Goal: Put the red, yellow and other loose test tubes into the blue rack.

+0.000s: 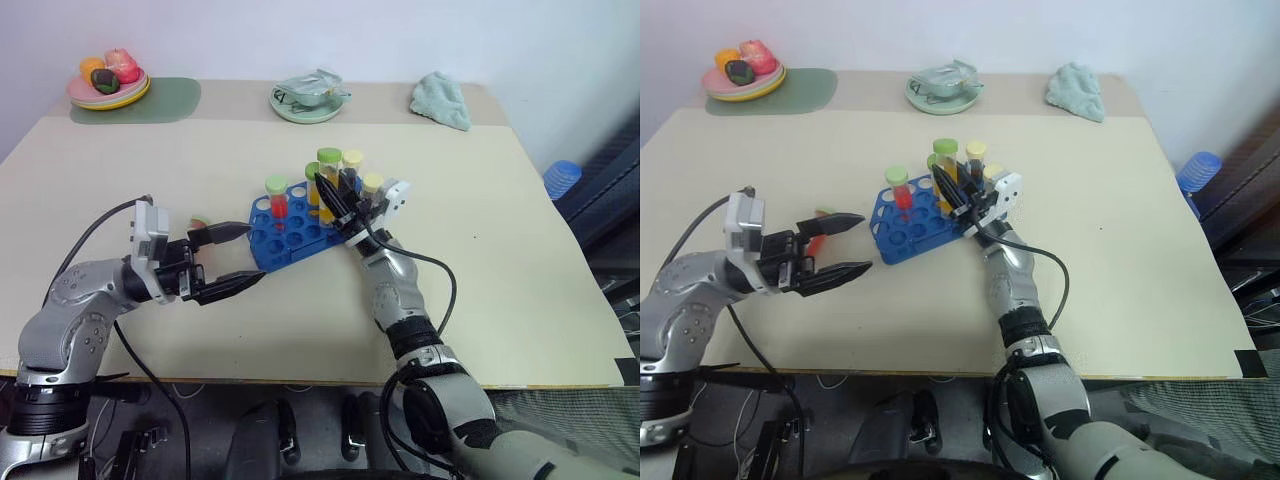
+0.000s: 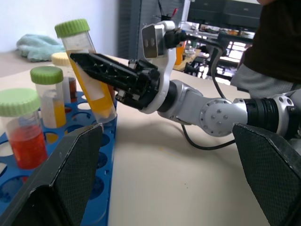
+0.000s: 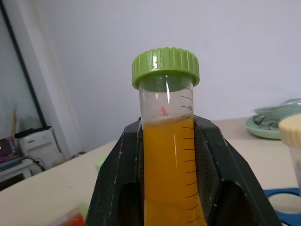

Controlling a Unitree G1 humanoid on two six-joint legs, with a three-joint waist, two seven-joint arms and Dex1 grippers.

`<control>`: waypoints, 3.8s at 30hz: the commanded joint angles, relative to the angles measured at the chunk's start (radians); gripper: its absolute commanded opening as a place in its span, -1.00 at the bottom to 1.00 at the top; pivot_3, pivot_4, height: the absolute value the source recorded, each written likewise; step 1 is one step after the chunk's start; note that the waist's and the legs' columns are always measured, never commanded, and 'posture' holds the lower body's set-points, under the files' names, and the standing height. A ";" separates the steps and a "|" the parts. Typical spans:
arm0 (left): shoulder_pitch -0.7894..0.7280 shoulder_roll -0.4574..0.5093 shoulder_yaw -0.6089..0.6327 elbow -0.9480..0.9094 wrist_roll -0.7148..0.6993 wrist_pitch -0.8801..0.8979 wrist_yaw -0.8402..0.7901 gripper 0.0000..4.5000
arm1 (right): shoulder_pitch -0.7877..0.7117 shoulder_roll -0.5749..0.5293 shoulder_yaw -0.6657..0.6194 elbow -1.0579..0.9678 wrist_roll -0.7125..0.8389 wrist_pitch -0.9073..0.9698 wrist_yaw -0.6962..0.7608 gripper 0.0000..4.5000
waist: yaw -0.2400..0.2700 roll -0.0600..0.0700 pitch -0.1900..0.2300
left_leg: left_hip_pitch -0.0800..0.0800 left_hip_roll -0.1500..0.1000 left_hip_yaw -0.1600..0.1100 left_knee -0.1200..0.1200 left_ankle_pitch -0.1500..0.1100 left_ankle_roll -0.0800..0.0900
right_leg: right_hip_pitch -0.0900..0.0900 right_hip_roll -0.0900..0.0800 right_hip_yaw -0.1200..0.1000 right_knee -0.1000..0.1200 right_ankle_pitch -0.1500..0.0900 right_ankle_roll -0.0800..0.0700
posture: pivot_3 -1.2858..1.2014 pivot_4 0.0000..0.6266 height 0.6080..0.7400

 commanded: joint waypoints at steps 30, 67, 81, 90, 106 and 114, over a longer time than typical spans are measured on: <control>-0.046 -0.038 -0.041 0.023 0.012 -0.041 -0.022 1.00 | 0.339 -1.017 0.173 -1.052 0.097 1.276 0.073 -0.65 | 0.005 0.001 0.001 | 0.000 0.000 -0.001 0.000 -0.004 0.005 | 0.000 -0.003 0.000 -0.003 -0.003 -0.005 | 0.03 -0.52 1.00; 0.019 -0.074 -0.043 -0.010 0.022 -0.066 0.007 1.00 | -0.154 -1.089 0.702 -0.674 -0.347 1.468 0.511 0.99 | 0.003 0.000 0.001 | -0.002 0.000 0.000 0.001 -0.002 0.003 | -0.002 -0.004 -0.001 -0.003 -0.003 -0.004 | 0.03 -0.52 1.00; 0.088 -0.069 -0.014 -0.082 -0.005 -0.052 0.059 1.00 | -0.236 -1.006 0.768 -0.413 -0.486 1.308 0.583 -0.63 | 0.003 -0.002 -0.001 | -0.001 0.000 0.000 0.003 -0.003 0.003 | -0.002 -0.005 -0.001 -0.004 -0.002 -0.006 | 0.03 -0.52 1.00; 0.065 -0.063 -0.014 -0.066 -0.009 -0.046 0.059 1.00 | -0.182 -1.049 0.707 -0.500 -0.487 1.243 0.636 -0.63 | 0.004 -0.002 -0.001 | -0.001 0.000 0.000 0.003 -0.003 0.003 | -0.002 -0.005 -0.001 -0.004 -0.002 -0.006 | 0.03 -0.52 1.00; 0.015 -0.058 -0.030 -0.029 -0.007 -0.041 0.031 1.00 | 0.159 -1.031 0.252 -0.961 -0.122 1.367 0.522 -0.63 | 0.008 0.000 0.000 | -0.003 0.000 -0.001 0.002 -0.002 0.002 | -0.002 -0.004 -0.002 -0.003 -0.002 -0.005 | 0.03 -0.52 1.00; -0.030 -0.047 -0.036 0.018 0.003 -0.043 -0.002 1.00 | 0.194 -0.828 0.031 -1.011 0.159 1.408 0.443 -0.63 | 0.009 -0.001 0.001 | -0.004 0.000 -0.001 0.002 -0.003 0.003 | -0.002 -0.004 -0.002 -0.003 -0.001 -0.003 | 0.03 -0.52 1.00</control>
